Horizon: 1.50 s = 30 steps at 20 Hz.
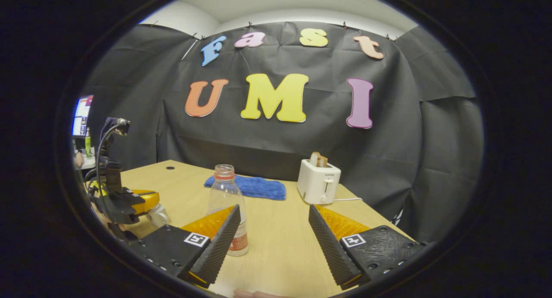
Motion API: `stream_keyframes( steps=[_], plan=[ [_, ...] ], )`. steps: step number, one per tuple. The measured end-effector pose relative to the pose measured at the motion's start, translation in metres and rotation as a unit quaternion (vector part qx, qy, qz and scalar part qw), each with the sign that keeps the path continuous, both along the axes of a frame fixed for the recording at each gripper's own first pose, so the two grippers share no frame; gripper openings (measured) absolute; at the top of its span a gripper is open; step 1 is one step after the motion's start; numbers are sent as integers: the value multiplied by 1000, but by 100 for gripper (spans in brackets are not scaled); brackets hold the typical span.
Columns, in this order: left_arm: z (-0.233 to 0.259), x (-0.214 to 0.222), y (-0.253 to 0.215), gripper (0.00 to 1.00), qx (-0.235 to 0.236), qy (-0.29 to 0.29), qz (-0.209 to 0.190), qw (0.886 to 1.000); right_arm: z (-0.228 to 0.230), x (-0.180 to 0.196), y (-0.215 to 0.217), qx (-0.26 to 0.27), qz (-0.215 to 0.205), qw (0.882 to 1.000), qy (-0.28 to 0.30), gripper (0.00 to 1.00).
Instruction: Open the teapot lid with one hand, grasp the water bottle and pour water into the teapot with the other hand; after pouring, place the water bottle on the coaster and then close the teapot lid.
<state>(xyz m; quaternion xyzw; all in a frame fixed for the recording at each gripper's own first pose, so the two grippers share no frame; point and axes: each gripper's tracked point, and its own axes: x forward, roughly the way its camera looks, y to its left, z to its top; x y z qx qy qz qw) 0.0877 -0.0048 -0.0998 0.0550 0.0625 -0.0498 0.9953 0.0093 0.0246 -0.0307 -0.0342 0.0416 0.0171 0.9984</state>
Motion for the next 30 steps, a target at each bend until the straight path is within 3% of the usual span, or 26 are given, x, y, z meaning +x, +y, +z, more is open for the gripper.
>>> stream_keyframes(
  steps=[5,8,14,20,22,24,26,30],
  plan=[
    [23,-15,-4,4,24,-20,-7,999,-12,1,27,5,32,999,7,95],
    [47,-32,-9,4,13,-30,-21,999,-24,7,41,9,44,999,20,95],
    [85,-62,5,4,-6,-39,-26,999,-42,30,67,27,51,998,12,96],
    [112,-79,29,4,-19,-53,-20,998,-55,60,77,12,44,999,18,95],
    [115,-81,33,4,-15,-57,-24,998,-57,65,82,15,45,999,26,84],
    [118,-81,37,4,-9,-62,-22,998,-56,67,83,8,39,999,24,85],
    [118,-81,35,4,-7,-61,-27,998,-56,67,84,6,36,999,26,76],
    [121,-83,42,4,-4,-60,-30,998,-47,61,92,-21,39,999,27,76]
  ],
)
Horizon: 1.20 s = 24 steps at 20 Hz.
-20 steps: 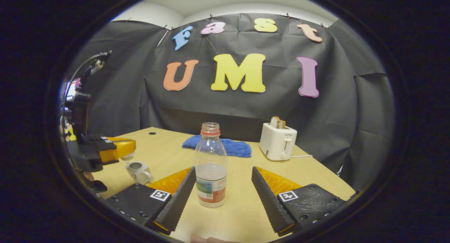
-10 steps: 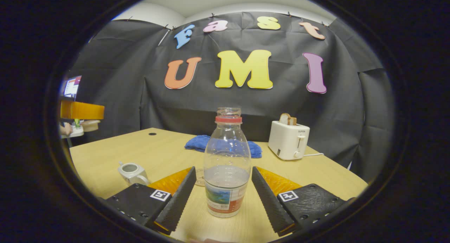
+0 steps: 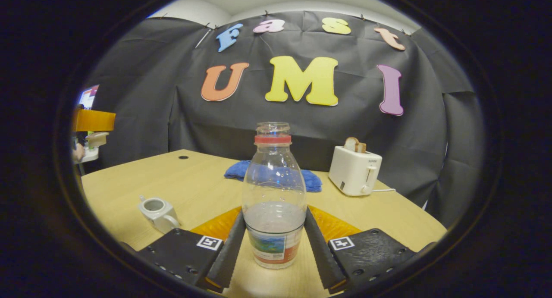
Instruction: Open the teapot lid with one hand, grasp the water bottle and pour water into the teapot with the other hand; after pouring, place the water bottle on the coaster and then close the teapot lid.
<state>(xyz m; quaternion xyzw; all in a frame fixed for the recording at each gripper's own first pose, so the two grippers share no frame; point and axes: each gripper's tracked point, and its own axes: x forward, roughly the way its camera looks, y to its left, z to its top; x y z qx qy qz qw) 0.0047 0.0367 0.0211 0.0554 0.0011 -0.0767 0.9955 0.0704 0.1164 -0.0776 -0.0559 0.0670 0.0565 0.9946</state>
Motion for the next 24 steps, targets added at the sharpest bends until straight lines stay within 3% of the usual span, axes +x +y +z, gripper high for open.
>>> stream_keyframes(
  steps=[5,8,9,13,16,21,24],
  plan=[
    [6,-3,23,4,-9,3,-3,1000,4,-3,16,-116,-7,993,3,75],
    [8,-7,35,0,-17,8,-7,1000,-1,-4,27,-190,-14,982,12,76],
    [9,-7,38,4,-20,7,-7,1000,-2,-5,29,-212,-18,977,14,76],
    [13,-6,51,4,-15,4,0,1000,-6,-3,39,-281,-31,959,24,76],
    [16,-7,62,4,-13,1,12,1000,-15,-1,47,-348,-30,937,25,76],
    [21,-9,73,4,-24,-6,16,1000,-24,-2,60,-484,-15,875,3,77],
    [22,-10,79,4,-27,-8,21,999,-27,1,61,-526,-16,850,-9,77]
  ],
)
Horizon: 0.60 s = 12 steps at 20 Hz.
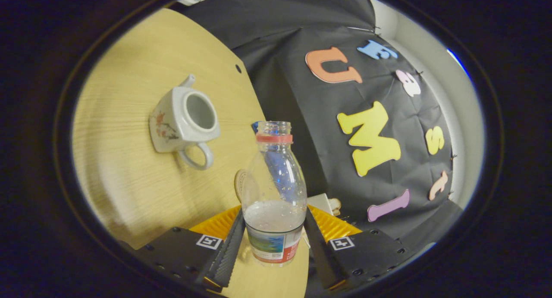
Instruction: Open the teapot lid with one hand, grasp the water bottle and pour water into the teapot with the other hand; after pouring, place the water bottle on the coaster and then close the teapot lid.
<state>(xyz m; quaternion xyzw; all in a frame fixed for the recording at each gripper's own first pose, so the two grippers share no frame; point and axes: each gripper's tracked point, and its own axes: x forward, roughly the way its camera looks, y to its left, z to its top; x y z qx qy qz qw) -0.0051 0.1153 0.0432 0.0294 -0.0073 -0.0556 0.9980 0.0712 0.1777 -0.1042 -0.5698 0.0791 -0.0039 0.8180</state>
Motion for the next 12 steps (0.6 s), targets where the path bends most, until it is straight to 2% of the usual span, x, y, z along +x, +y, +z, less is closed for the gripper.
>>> stream_keyframes(
  steps=[3,6,12],
  plan=[
    [0,2,2,4,-3,3,3,1000,0,-2,7,-68,6,997,-28,75],
    [-3,3,3,4,-3,8,6,1000,2,-3,10,-138,16,989,-53,76],
    [1,2,3,4,2,-2,10,1000,10,-7,20,-205,29,974,-96,77]
  ],
)
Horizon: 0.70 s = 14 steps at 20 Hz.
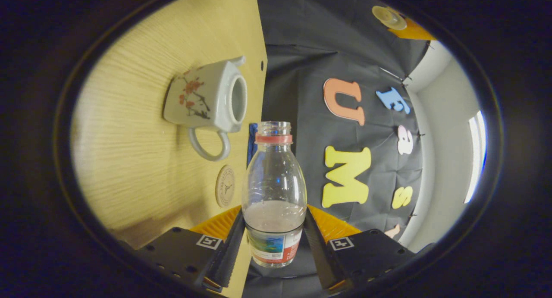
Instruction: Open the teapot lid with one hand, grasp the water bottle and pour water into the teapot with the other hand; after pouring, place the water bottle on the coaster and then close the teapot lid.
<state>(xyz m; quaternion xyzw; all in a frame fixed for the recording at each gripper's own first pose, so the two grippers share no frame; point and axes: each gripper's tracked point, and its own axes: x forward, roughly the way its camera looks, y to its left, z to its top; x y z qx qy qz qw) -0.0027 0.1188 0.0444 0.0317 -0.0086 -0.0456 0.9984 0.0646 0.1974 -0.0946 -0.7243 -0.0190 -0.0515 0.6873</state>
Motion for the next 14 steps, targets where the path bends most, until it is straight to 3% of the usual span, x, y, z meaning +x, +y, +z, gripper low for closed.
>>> stream_keyframes(
  steps=[14],
  plan=[
    [-2,0,3,4,5,5,4,1000,22,-2,17,-111,14,992,-54,77]
  ],
)
